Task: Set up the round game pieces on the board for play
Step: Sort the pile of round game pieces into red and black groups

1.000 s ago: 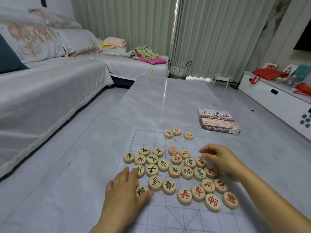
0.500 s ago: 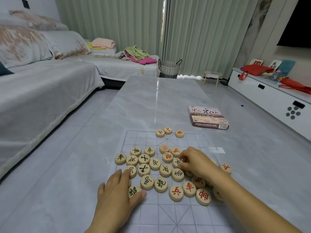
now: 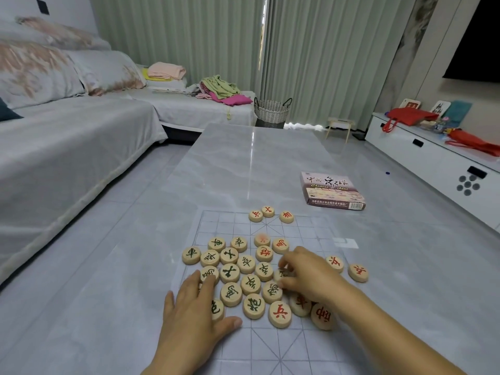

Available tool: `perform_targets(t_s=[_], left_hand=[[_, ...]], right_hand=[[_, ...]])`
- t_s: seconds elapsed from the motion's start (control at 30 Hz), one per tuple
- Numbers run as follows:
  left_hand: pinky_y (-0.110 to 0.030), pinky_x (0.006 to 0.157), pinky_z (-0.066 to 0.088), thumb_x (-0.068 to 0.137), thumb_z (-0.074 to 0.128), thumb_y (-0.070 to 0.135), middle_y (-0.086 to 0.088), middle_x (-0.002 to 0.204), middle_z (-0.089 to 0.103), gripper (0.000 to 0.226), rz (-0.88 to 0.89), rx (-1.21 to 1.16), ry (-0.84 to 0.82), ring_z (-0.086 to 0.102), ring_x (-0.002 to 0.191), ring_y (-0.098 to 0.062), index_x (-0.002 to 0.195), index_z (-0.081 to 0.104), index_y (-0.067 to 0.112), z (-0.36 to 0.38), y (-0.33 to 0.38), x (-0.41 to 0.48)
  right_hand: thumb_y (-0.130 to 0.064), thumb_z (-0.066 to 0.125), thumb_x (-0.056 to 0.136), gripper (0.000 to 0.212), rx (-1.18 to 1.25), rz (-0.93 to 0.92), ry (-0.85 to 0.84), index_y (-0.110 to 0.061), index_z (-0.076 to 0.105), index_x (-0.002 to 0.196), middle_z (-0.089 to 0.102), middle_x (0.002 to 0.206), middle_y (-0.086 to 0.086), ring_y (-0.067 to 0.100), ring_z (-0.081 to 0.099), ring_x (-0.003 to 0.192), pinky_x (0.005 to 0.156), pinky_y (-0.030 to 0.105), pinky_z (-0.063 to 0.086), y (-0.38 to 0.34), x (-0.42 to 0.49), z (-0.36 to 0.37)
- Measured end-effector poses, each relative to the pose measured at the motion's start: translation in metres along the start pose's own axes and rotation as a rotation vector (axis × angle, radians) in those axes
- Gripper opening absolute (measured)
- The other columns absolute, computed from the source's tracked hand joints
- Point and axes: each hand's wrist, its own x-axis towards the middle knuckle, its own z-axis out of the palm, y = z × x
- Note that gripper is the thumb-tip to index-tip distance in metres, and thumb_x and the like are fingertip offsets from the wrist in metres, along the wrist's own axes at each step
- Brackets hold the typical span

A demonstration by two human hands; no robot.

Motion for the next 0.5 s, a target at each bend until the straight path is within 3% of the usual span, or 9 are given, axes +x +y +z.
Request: perform_targets(t_s=[0.13, 0.23, 0.3, 0.37, 0.43, 0.5], left_hand=[[-0.042, 0.119, 0.000, 0.079, 0.050, 0.064, 0.002, 0.158, -0.004, 0.089, -0.022, 0.024, 0.007, -0.002, 0.146, -0.014, 0.146, 0.003, 0.030, -0.002, -0.003, -0.003], [-0.042, 0.119, 0.001, 0.064, 0.043, 0.078, 0.002, 0.157, -0.004, 0.102, -0.037, 0.012, -0.011, -0.002, 0.146, -0.014, 0.146, 0.003, 0.031, -0.004, -0.001, -0.002], [-0.042, 0.119, 0.002, 0.055, 0.036, 0.082, 0.002, 0.157, -0.005, 0.108, -0.039, 0.017, -0.019, -0.002, 0.146, -0.014, 0.146, 0.003, 0.032, -0.004, -0.001, -0.001], [-0.041, 0.119, 0.003, 0.066, 0.045, 0.078, 0.002, 0.157, -0.006, 0.102, -0.050, 0.028, -0.027, -0.002, 0.146, -0.014, 0.146, 0.002, 0.032, -0.005, -0.001, 0.000], [-0.041, 0.118, 0.003, 0.059, 0.040, 0.082, 0.003, 0.157, -0.008, 0.107, -0.050, 0.053, -0.047, -0.003, 0.146, -0.015, 0.146, 0.000, 0.033, -0.006, -0.001, 0.002], [-0.041, 0.118, 0.003, 0.067, 0.044, 0.078, 0.004, 0.157, -0.010, 0.101, -0.053, 0.083, -0.058, -0.004, 0.146, -0.015, 0.146, -0.003, 0.033, -0.005, -0.003, 0.005]], right_hand=[[-0.036, 0.060, 0.085, 0.033, 0.148, -0.069, 0.005, -0.019, 0.057, 0.113, 0.053, 0.114, 0.000, 0.016, 0.053, 0.099, 0.084, 0.031, 0.046, -0.016, 0.010, -0.002], [-0.030, 0.055, 0.090, 0.027, 0.210, -0.023, 0.153, -0.016, 0.059, 0.113, 0.056, 0.114, 0.001, 0.016, 0.054, 0.096, 0.083, 0.028, 0.045, -0.005, 0.039, -0.015], [-0.027, 0.052, 0.091, 0.027, 0.166, 0.014, 0.251, -0.017, 0.058, 0.116, 0.052, 0.121, 0.004, 0.020, 0.055, 0.102, 0.086, 0.033, 0.045, 0.011, 0.069, -0.021], [-0.024, 0.051, 0.092, 0.029, 0.103, 0.053, 0.287, -0.018, 0.056, 0.120, 0.048, 0.127, 0.005, 0.023, 0.050, 0.113, 0.090, 0.035, 0.043, 0.026, 0.098, -0.025], [-0.021, 0.050, 0.092, 0.036, 0.034, 0.083, 0.271, -0.018, 0.051, 0.128, 0.043, 0.136, 0.006, 0.024, 0.041, 0.123, 0.097, 0.037, 0.040, 0.037, 0.122, -0.026], [-0.018, 0.045, 0.093, 0.042, -0.009, 0.080, 0.219, -0.019, 0.043, 0.135, 0.034, 0.146, 0.004, 0.027, 0.032, 0.131, 0.105, 0.039, 0.035, 0.040, 0.140, -0.024]])
